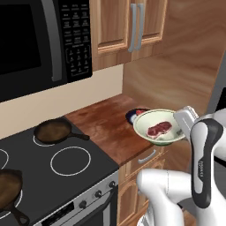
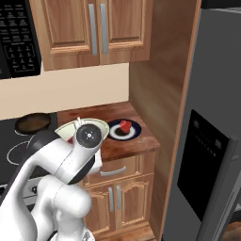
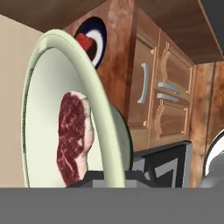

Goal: Place one of the steaks on the plate and the other in the bowl. Then place the bowl in the fridge.

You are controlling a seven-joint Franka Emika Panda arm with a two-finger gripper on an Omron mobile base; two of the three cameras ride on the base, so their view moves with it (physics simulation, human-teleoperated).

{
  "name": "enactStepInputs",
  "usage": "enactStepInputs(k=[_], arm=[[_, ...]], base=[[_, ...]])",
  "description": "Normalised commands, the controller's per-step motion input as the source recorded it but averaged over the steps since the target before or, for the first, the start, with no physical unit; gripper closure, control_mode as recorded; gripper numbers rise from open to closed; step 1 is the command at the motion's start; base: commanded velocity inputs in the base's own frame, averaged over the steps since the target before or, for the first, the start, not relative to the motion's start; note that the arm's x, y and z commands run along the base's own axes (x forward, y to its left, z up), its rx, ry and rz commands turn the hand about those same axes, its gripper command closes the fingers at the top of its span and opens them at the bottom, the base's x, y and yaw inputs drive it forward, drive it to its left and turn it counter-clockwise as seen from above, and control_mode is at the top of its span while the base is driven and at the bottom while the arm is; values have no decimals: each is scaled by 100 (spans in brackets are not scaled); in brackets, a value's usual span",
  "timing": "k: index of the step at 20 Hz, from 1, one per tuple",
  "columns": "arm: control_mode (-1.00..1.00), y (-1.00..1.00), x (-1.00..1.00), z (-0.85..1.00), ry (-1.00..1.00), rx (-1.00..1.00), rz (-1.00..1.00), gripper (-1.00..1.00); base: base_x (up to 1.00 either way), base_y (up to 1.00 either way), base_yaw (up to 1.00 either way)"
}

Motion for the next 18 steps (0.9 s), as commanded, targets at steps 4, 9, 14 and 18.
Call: enactStepInputs(k=[4,9,14,18], arm=[[100,0,-7,0,0,0,0,100],[100,0,0,0,0,0,0,100],[100,0,0,0,0,0,0,100],[100,0,0,0,0,0,0,100]], base=[[-14,-2,0],[-53,-24,0],[-66,-35,-1],[-53,-50,-8]])
